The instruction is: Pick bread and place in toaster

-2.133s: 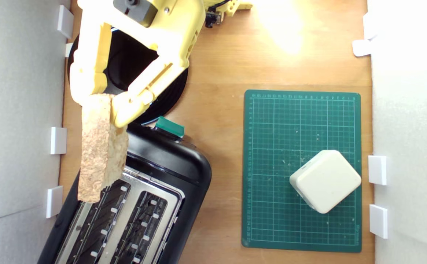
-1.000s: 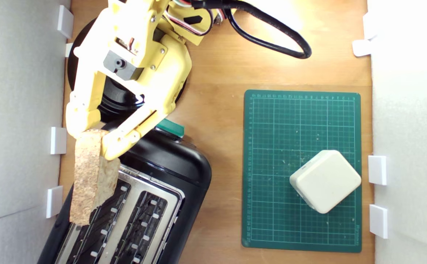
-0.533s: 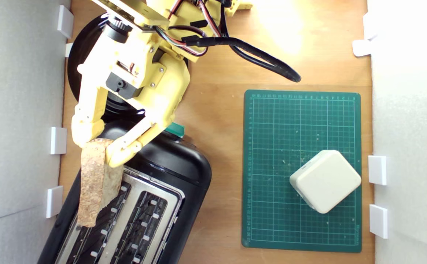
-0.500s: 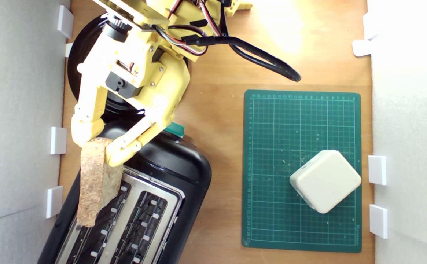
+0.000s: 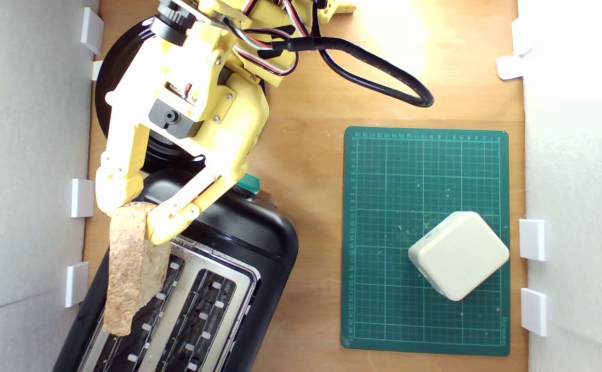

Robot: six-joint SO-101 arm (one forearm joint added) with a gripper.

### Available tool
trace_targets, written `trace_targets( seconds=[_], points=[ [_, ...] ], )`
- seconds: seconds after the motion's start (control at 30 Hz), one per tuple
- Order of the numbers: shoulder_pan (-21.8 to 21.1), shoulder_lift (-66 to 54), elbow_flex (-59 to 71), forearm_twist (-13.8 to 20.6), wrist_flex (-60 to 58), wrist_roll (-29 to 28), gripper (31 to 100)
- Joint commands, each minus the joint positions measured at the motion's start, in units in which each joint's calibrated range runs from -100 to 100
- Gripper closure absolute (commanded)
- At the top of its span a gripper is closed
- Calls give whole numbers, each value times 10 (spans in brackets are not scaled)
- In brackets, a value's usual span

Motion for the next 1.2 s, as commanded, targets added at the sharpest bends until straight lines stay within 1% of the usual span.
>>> trace_targets(
  seconds=[0.0, 0.53, 0.73, 0.97, 1.17],
  points=[
    [6, -8, -33, 6, -18, -1, 728],
    [7, -7, -31, 9, -17, 0, 728],
    [22, -1, -31, 5, -17, 1, 728],
    [22, 5, -31, 8, -17, 1, 728],
    [20, 6, -31, 2, -17, 0, 728]
  ],
)
